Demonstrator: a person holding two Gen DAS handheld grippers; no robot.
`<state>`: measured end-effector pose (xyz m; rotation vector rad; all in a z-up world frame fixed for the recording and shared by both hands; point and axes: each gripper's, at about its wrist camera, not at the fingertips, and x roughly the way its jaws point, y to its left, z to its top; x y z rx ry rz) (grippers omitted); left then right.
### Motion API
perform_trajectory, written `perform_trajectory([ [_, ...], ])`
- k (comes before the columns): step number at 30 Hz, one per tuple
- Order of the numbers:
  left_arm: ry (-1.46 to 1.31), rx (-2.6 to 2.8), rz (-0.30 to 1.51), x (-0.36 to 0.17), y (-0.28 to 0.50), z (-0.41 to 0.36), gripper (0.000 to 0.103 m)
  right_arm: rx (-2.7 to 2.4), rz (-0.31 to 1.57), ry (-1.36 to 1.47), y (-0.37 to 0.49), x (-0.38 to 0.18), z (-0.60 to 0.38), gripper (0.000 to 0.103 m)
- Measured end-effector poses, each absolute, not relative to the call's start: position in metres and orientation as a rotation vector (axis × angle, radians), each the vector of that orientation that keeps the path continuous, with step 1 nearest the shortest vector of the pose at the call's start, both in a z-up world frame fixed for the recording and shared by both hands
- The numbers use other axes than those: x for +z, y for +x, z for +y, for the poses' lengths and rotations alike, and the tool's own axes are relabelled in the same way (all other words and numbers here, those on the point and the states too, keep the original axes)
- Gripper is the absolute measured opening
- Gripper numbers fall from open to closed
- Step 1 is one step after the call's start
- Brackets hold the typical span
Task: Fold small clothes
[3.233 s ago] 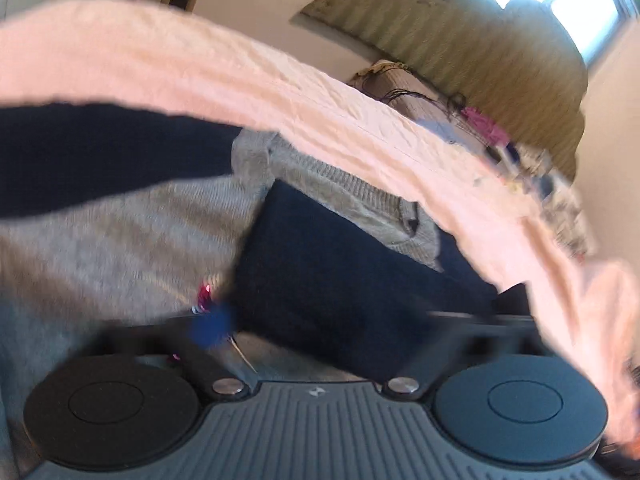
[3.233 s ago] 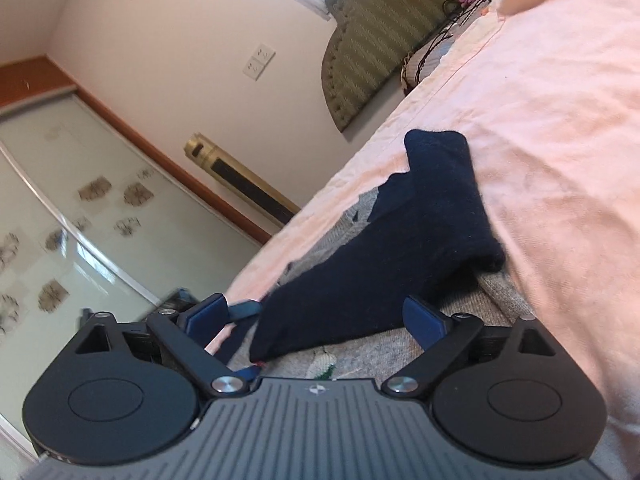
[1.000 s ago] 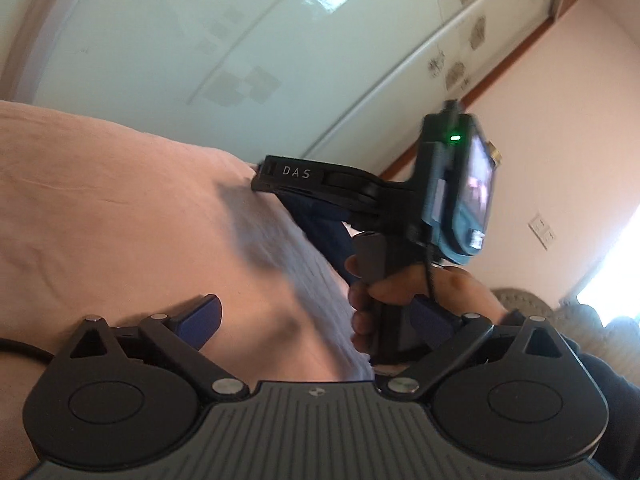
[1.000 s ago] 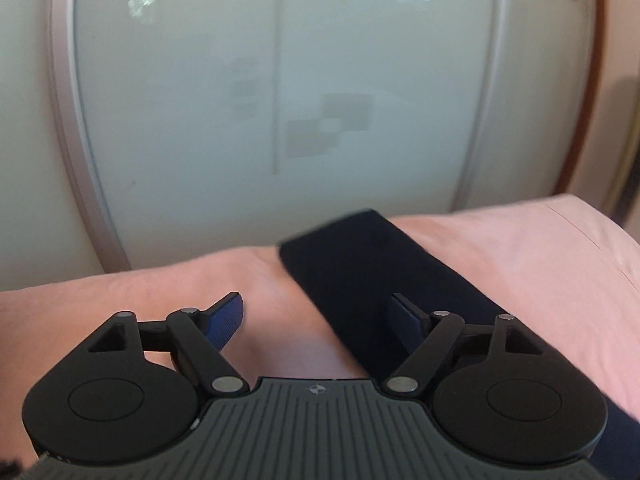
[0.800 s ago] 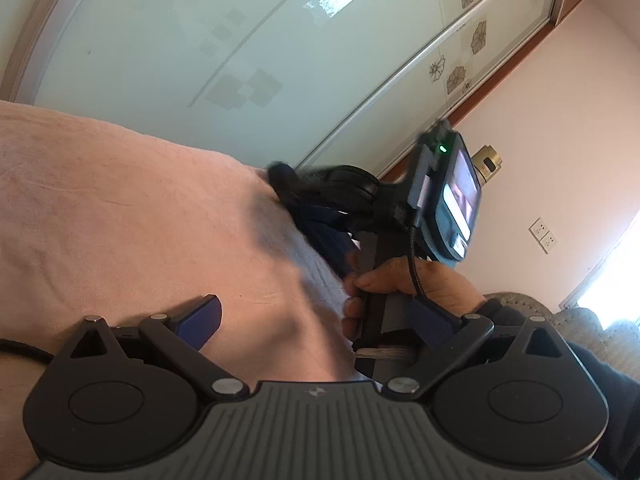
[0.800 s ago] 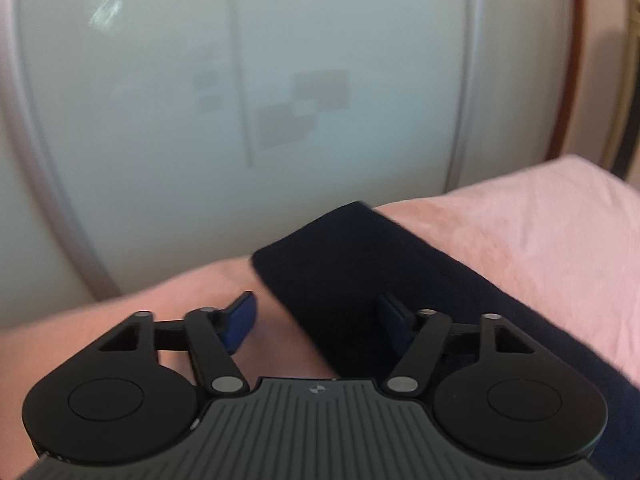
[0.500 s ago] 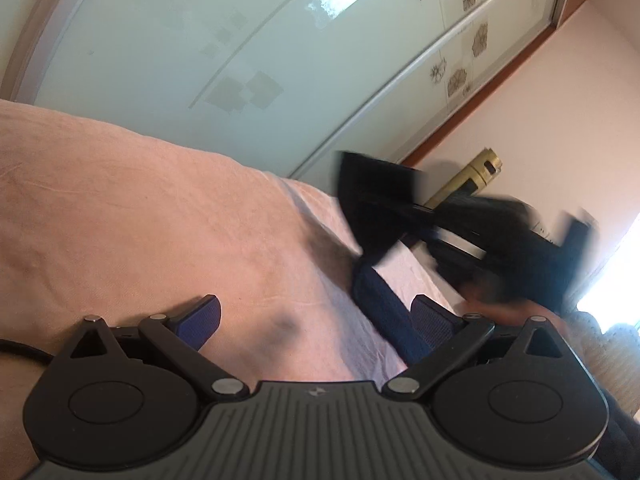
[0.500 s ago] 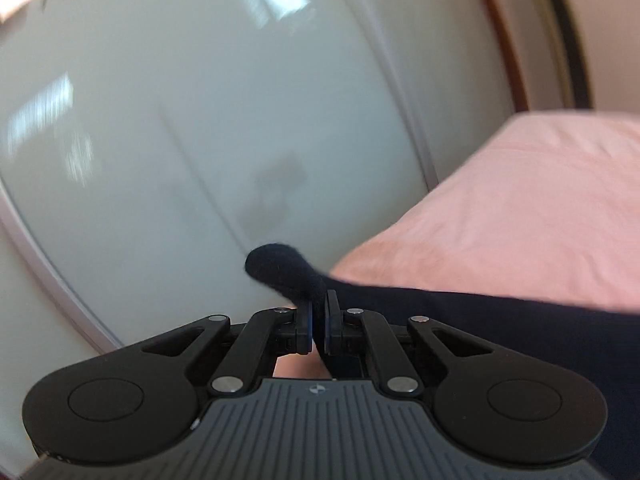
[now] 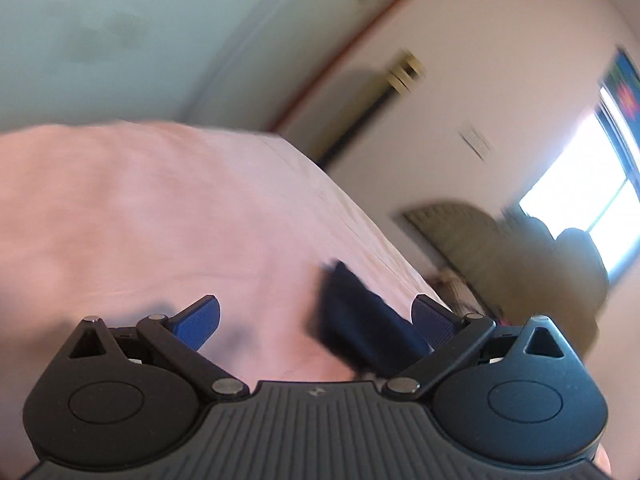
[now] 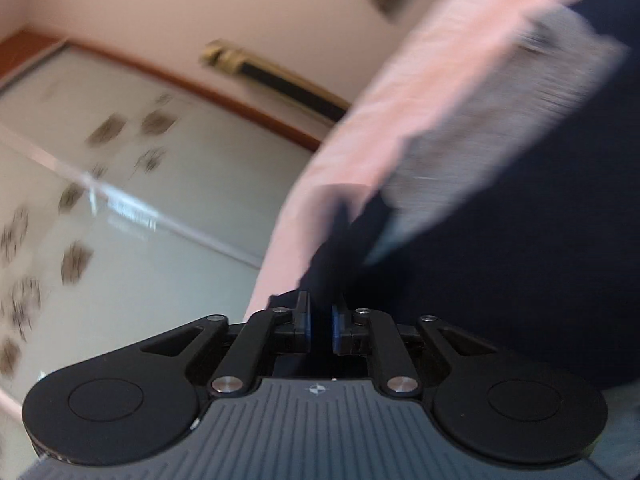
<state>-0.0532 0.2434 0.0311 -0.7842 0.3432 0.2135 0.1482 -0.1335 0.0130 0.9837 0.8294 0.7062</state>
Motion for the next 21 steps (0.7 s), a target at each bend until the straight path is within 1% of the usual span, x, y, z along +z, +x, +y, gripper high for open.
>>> perform_trajectory([
  [1, -0.803, 0.170, 0.387, 0.030, -0.038, 0.244, 0.103, 0.702, 0.805, 1.011, 0.148, 0.010, -0.138, 0.053],
  [3, -0.860, 0.080, 0.474, 0.025, -0.005, 0.251, 0.103, 0.719, 0.786, 1.038, 0.149, 0.008, -0.137, 0.059],
  [6, -0.861, 0.084, 0.579, 0.021, 0.034, 0.253, 0.103, 0.707, 0.802, 1.019, 0.164, 0.011, -0.127, 0.061],
  [7, -0.846, 0.111, 0.585, 0.022, 0.042, 0.252, 0.103, 0.695, 0.813, 0.981, 0.166, 0.014, -0.122, 0.041],
  [8, -0.830, 0.134, 0.586, 0.023, 0.047, 0.251, 0.103, 0.690, 0.812, 0.929, 0.168, 0.020, -0.118, 0.019],
  [9, -0.813, 0.140, 0.590, 0.024, 0.051, 0.249, 0.103, 0.701, 0.793, 0.888, 0.169, 0.028, -0.116, 0.013],
  [11, -0.790, 0.125, 0.596, 0.026, 0.059, 0.244, 0.103, 0.724, 0.705, 0.857, 0.167, 0.045, -0.128, 0.013],
  [14, -0.756, 0.090, 0.590, 0.029, 0.064, 0.236, 0.103, 0.745, 0.570, 0.896, 0.159, 0.073, -0.166, 0.013],
  [16, -0.745, 0.068, 0.596, 0.030, 0.073, 0.228, 0.103, 0.693, 0.521, 0.893, 0.151, 0.076, -0.205, 0.013],
  [18, -0.737, 0.039, 0.610, 0.028, 0.081, 0.222, 0.103, 0.585, 0.535, 0.890, 0.145, 0.061, -0.246, 0.013],
  [21, -0.700, 0.002, 0.657, 0.026, 0.101, 0.209, 0.103, 0.449, 0.633, 0.883, 0.147, 0.029, -0.282, 0.013],
])
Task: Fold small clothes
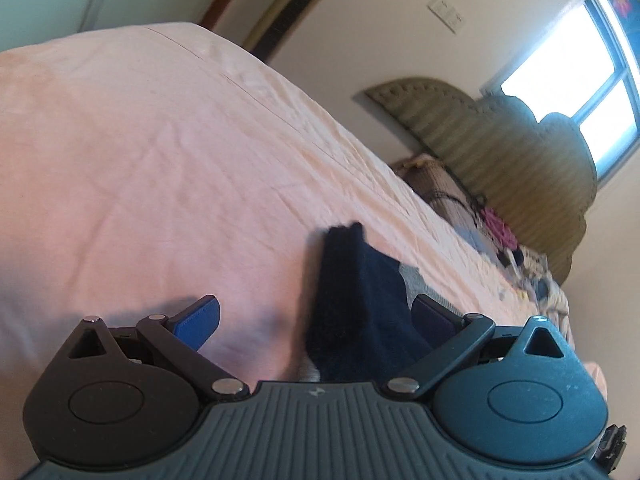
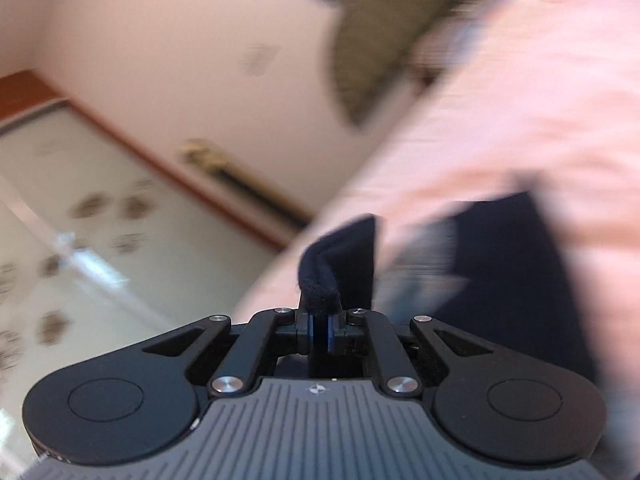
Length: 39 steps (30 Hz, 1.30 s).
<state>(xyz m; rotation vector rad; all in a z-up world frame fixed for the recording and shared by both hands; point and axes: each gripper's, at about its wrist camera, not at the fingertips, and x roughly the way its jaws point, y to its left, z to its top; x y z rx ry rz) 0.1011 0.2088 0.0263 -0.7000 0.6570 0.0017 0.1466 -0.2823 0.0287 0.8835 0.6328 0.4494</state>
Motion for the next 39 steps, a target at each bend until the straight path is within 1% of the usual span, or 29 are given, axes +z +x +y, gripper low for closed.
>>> perform_trajectory([
  [3, -0.662, -0.040, 0.732, 0.024, 0.125, 0.195, 0.103, 0.436, 0.651, 0.885, 0.142, 0.015, -0.288, 0.013],
  [6, -0.554, -0.011, 0.782, 0.025, 0.150, 0.180, 0.101, 0.443, 0.648, 0.908, 0.144, 0.012, -0.288, 0.013],
  [7, -0.498, 0.011, 0.819, 0.024, 0.159, 0.173, 0.091, 0.444, 0.648, 0.918, 0.144, 0.011, -0.290, 0.013],
  [8, -0.421, 0.031, 0.829, 0.025, 0.165, 0.165, 0.075, 0.444, 0.650, 0.922, 0.144, 0.011, -0.290, 0.013],
  [9, -0.364, 0.035, 0.839, 0.026, 0.168, 0.160, 0.063, 0.448, 0.646, 0.919, 0.142, 0.013, -0.288, 0.013],
  [10, -0.346, 0.026, 0.854, 0.027, 0.172, 0.155, 0.043, 0.449, 0.622, 0.915, 0.138, 0.019, -0.289, 0.013],
  [11, -0.346, 0.014, 0.868, 0.027, 0.173, 0.154, 0.034, 0.454, 0.574, 0.907, 0.126, 0.028, -0.292, 0.013],
  [12, -0.338, 0.014, 0.877, 0.027, 0.174, 0.152, 0.022, 0.458, 0.528, 0.901, 0.120, 0.037, -0.297, 0.013],
  [14, -0.303, 0.040, 0.873, 0.024, 0.173, 0.149, 0.013, 0.443, 0.515, 0.923, 0.113, 0.038, -0.310, 0.013],
  [16, -0.270, 0.057, 0.855, 0.023, 0.172, 0.146, 0.007, 0.402, 0.602, 0.911, 0.116, 0.021, -0.314, 0.013],
  [17, -0.249, 0.061, 0.841, 0.023, 0.171, 0.143, 0.006, 0.389, 0.644, 0.888, 0.118, 0.013, -0.312, 0.013],
  [20, -0.064, 0.070, 0.771, 0.020, 0.167, 0.124, 0.006, 0.383, 0.648, 0.871, 0.119, 0.011, -0.310, 0.013],
  [21, 0.003, 0.075, 0.757, 0.020, 0.164, 0.117, 0.007, 0.363, 0.657, 0.854, 0.122, 0.010, -0.308, 0.011],
  [22, 0.064, 0.086, 0.741, 0.022, 0.161, 0.110, 0.009, 0.337, 0.679, 0.861, 0.125, 0.007, -0.308, 0.006],
  [23, 0.115, 0.102, 0.718, 0.024, 0.155, 0.106, 0.010, 0.341, 0.680, 0.883, 0.126, 0.005, -0.310, 0.007],
  [24, 0.153, 0.127, 0.690, 0.030, 0.147, 0.103, 0.010, 0.349, 0.680, 0.890, 0.125, 0.007, -0.312, 0.015],
  [25, 0.174, 0.151, 0.662, 0.038, 0.135, 0.101, 0.012, 0.342, 0.676, 0.891, 0.121, 0.012, -0.315, 0.030],
  [26, 0.175, 0.161, 0.628, 0.048, 0.121, 0.099, 0.014, 0.338, 0.665, 0.902, 0.114, 0.017, -0.319, 0.037],
  [27, 0.148, 0.142, 0.588, 0.059, 0.104, 0.098, 0.023, 0.340, 0.642, 0.919, 0.103, 0.025, -0.324, 0.055],
  [28, 0.103, 0.100, 0.555, 0.069, 0.086, 0.097, 0.044, 0.352, 0.610, 0.922, 0.089, 0.033, -0.328, 0.074],
  [29, 0.060, 0.047, 0.533, 0.075, 0.068, 0.095, 0.079, 0.369, 0.586, 0.895, 0.075, 0.043, -0.330, 0.082],
  [30, 0.042, 0.006, 0.519, 0.078, 0.051, 0.091, 0.094, 0.371, 0.568, 0.836, 0.061, 0.053, -0.330, 0.089],
  [31, 0.052, -0.013, 0.514, 0.076, 0.039, 0.084, 0.103, 0.351, 0.555, 0.755, 0.047, 0.061, -0.330, 0.089],
  [33, 0.160, 0.028, 0.548, 0.063, 0.029, 0.070, 0.103, 0.288, 0.574, 0.575, 0.027, 0.070, -0.328, 0.087],
  [35, 0.281, 0.155, 0.611, 0.040, 0.037, 0.064, 0.102, 0.223, 0.632, 0.435, 0.020, 0.067, -0.326, 0.087],
  [37, 0.298, 0.162, 0.709, 0.019, 0.050, 0.070, 0.101, 0.206, 0.727, 0.353, 0.020, 0.057, -0.322, 0.079],
  [38, 0.268, 0.149, 0.679, 0.018, 0.048, 0.077, 0.100, 0.228, 0.750, 0.320, 0.019, 0.054, -0.318, 0.079],
  [39, 0.258, 0.142, 0.686, 0.019, 0.049, 0.084, 0.097, 0.250, 0.751, 0.266, 0.017, 0.056, -0.310, 0.079],
])
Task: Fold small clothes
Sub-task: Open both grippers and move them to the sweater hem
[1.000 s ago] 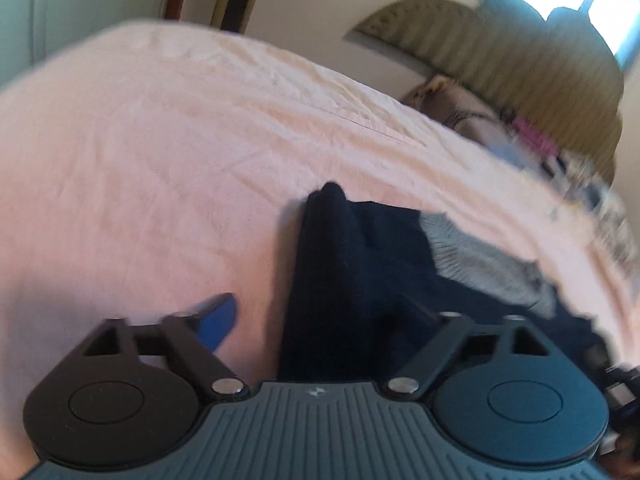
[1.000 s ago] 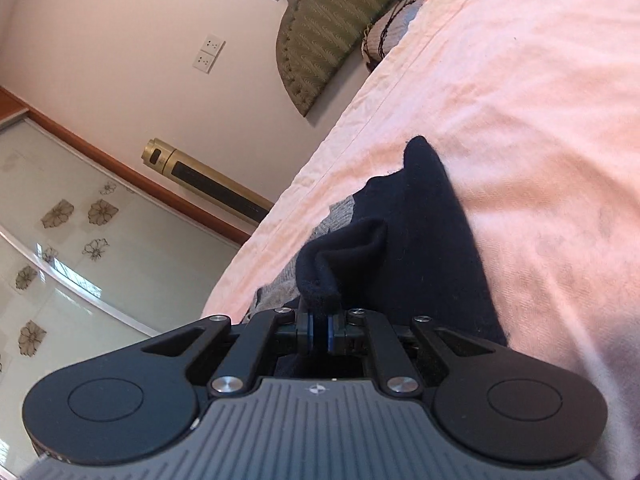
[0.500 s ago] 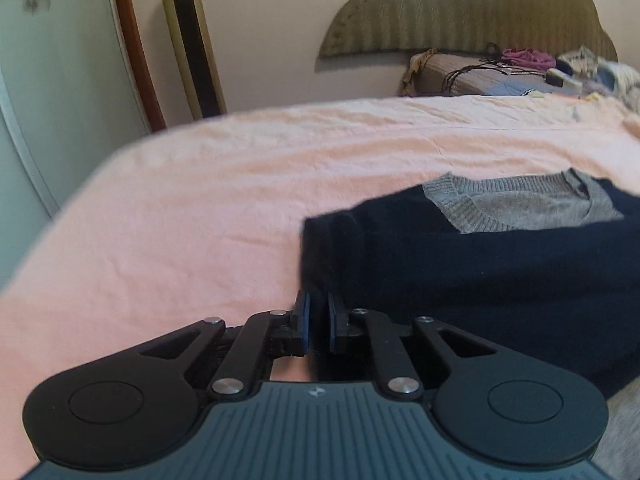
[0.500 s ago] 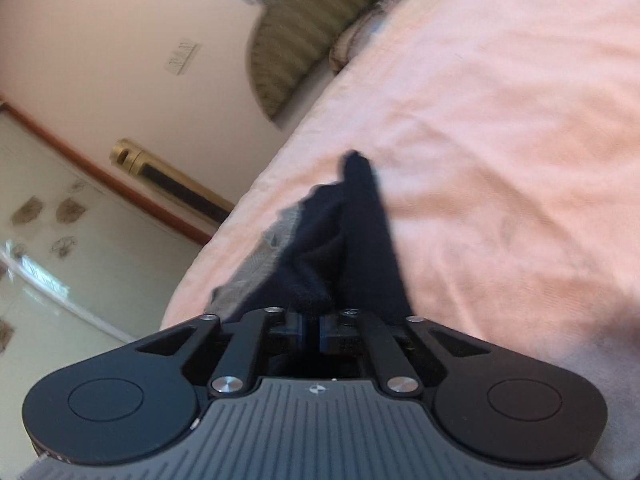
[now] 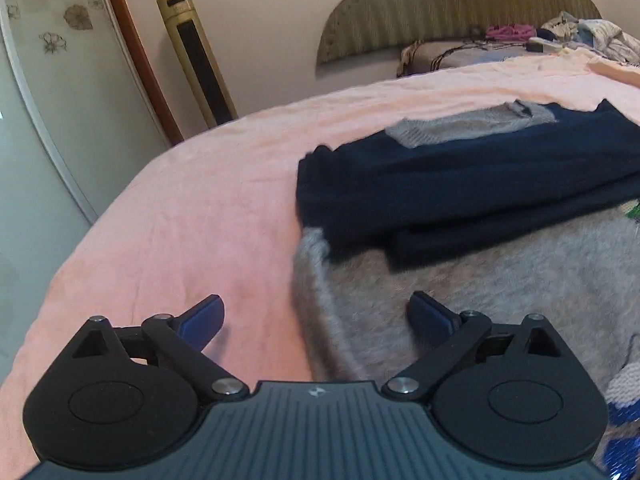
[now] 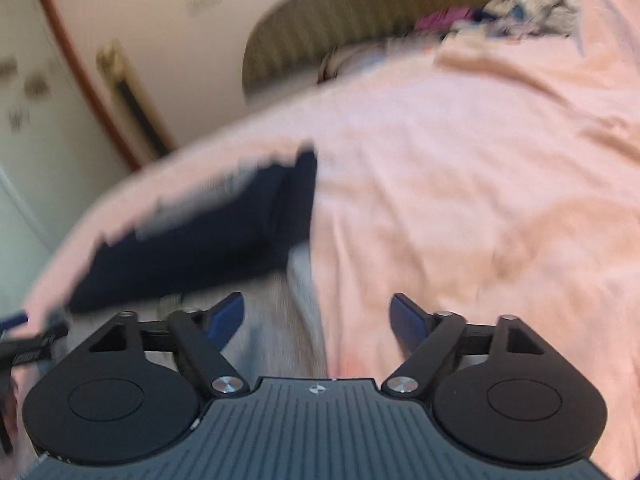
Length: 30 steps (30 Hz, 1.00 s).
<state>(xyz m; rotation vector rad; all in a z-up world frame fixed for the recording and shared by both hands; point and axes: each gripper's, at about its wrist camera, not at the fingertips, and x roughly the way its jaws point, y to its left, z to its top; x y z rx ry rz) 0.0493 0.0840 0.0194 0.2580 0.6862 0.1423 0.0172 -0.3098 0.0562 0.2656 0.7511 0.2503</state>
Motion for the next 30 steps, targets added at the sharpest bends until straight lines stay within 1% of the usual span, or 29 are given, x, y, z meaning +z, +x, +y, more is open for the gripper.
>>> perform_trajectory([
  [1, 0.240, 0.134, 0.700, 0.023, 0.050, 0.092, 0.060, 0.274, 0.765, 0.221, 0.016, 0.056, -0.304, 0.067],
  [2, 0.212, 0.118, 0.719, 0.027, 0.050, 0.100, 0.006, 0.292, 0.775, 0.191, 0.015, 0.056, -0.300, 0.056],
  [3, 0.194, 0.114, 0.751, 0.029, 0.052, 0.110, 0.004, 0.292, 0.780, 0.157, 0.014, 0.057, -0.300, 0.031],
  [4, 0.195, 0.106, 0.760, 0.032, 0.052, 0.117, 0.004, 0.295, 0.786, 0.149, 0.016, 0.057, -0.305, 0.009],
  [5, 0.208, 0.085, 0.768, 0.032, 0.050, 0.126, 0.004, 0.327, 0.809, 0.207, 0.019, 0.057, -0.315, 0.009],
  [9, 0.235, 0.062, 0.756, 0.027, 0.039, 0.148, 0.005, 0.340, 0.818, 0.298, 0.015, 0.053, -0.340, 0.004],
  [10, 0.246, 0.064, 0.755, 0.022, 0.032, 0.145, 0.012, 0.336, 0.816, 0.313, 0.015, 0.052, -0.341, 0.003],
  [11, 0.249, 0.083, 0.758, 0.024, 0.027, 0.146, 0.027, 0.325, 0.816, 0.331, 0.015, 0.052, -0.341, 0.003],
  [12, 0.237, 0.116, 0.764, 0.027, 0.022, 0.148, 0.041, 0.319, 0.817, 0.357, 0.014, 0.052, -0.342, 0.006],
  [13, 0.220, 0.157, 0.773, 0.032, 0.015, 0.150, 0.077, 0.316, 0.821, 0.390, 0.011, 0.053, -0.344, 0.013],
  [14, 0.203, 0.186, 0.781, 0.036, 0.007, 0.151, 0.092, 0.320, 0.832, 0.425, 0.007, 0.055, -0.346, 0.021],
  [15, 0.172, 0.187, 0.773, 0.041, -0.005, 0.153, 0.092, 0.331, 0.843, 0.458, 0.000, 0.058, -0.348, 0.041],
  [16, 0.114, 0.169, 0.766, 0.046, -0.015, 0.154, 0.092, 0.348, 0.846, 0.480, -0.009, 0.062, -0.350, 0.066],
  [18, -0.056, 0.086, 0.750, 0.057, -0.039, 0.156, 0.092, 0.375, 0.842, 0.482, -0.029, 0.069, -0.350, 0.086],
  [20, -0.209, 0.020, 0.763, 0.059, -0.054, 0.148, 0.092, 0.417, 0.874, 0.494, -0.044, 0.071, -0.347, 0.085],
  [22, -0.215, -0.007, 0.769, 0.059, -0.072, 0.124, 0.092, 0.457, 0.931, 0.545, -0.054, 0.069, -0.344, 0.081],
  [26, 0.044, -0.104, 0.761, 0.051, -0.115, 0.060, 0.092, 0.483, 0.978, 0.528, -0.077, 0.067, -0.337, 0.078],
  [28, 0.166, -0.139, 0.777, 0.041, -0.130, 0.041, 0.092, 0.490, 0.983, 0.517, -0.088, 0.070, -0.334, 0.079],
  [30, 0.205, -0.146, 0.791, 0.033, -0.136, 0.034, 0.091, 0.513, 0.997, 0.522, -0.097, 0.070, -0.332, 0.079],
])
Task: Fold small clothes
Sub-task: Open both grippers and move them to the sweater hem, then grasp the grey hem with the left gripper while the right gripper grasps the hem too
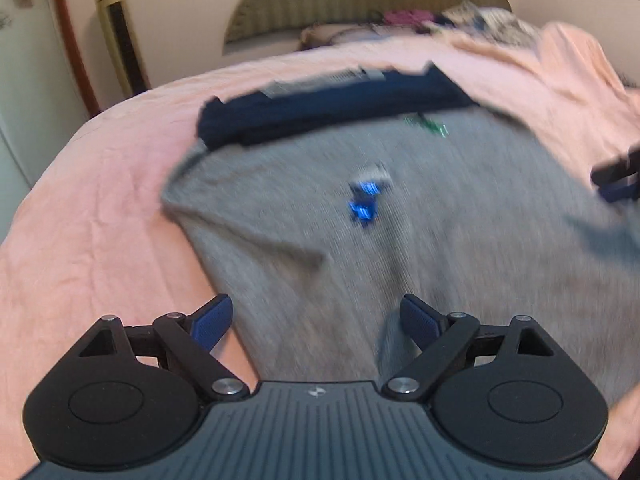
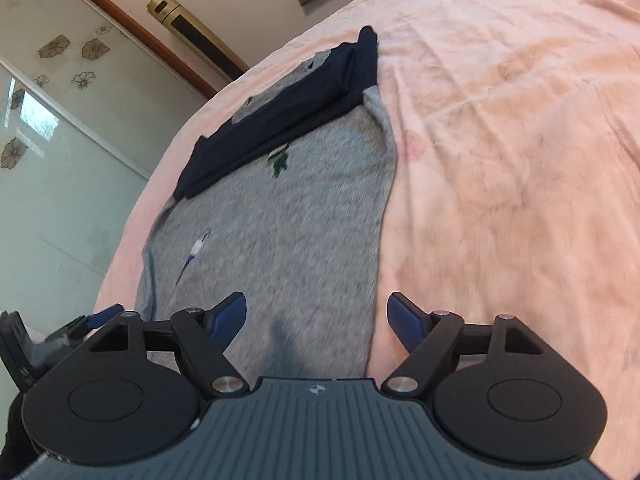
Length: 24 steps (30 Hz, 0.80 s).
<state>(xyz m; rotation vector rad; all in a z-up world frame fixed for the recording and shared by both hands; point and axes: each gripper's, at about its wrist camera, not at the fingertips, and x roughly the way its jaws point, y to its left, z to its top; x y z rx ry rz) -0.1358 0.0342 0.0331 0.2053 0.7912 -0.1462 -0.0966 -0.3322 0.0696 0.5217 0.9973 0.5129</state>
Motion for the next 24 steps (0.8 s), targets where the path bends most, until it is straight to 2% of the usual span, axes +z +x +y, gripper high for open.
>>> perform_trajectory([
  [2, 0.182, -0.161, 0.783, 0.033, -0.137, 0.035, 0.082, 0.531, 1.008, 0.507, -0.104, 0.070, -0.330, 0.079],
  [3, 0.167, -0.173, 0.779, 0.034, -0.137, 0.035, 0.066, 0.536, 1.011, 0.503, -0.107, 0.070, -0.330, 0.079],
  [4, 0.160, -0.175, 0.775, 0.036, -0.136, 0.035, 0.061, 0.536, 1.014, 0.505, -0.109, 0.071, -0.330, 0.079],
  [9, 0.168, -0.189, 0.810, 0.031, -0.121, 0.034, 0.061, 0.545, 1.021, 0.528, -0.116, 0.069, -0.335, 0.079],
  [12, 0.175, -0.187, 0.826, 0.031, -0.117, 0.038, 0.031, 0.548, 1.021, 0.529, -0.121, 0.069, -0.335, 0.079],
  [13, 0.163, -0.192, 0.833, 0.033, -0.116, 0.043, 0.010, 0.548, 1.018, 0.529, -0.123, 0.070, -0.335, 0.078],
  [15, 0.099, -0.201, 0.843, 0.038, -0.117, 0.056, 0.006, 0.550, 1.016, 0.529, -0.126, 0.069, -0.336, 0.077],
  [21, -0.204, -0.067, 0.775, 0.067, -0.153, 0.134, 0.007, 0.558, 1.021, 0.578, -0.133, 0.068, -0.347, 0.074],
  [23, -0.274, 0.010, 0.782, 0.061, -0.169, 0.163, 0.008, 0.566, 1.036, 0.614, -0.137, 0.067, -0.352, 0.074],
  [24, -0.314, 0.015, 0.808, 0.054, -0.174, 0.175, 0.013, 0.575, 1.047, 0.655, -0.139, 0.065, -0.356, 0.075],
])
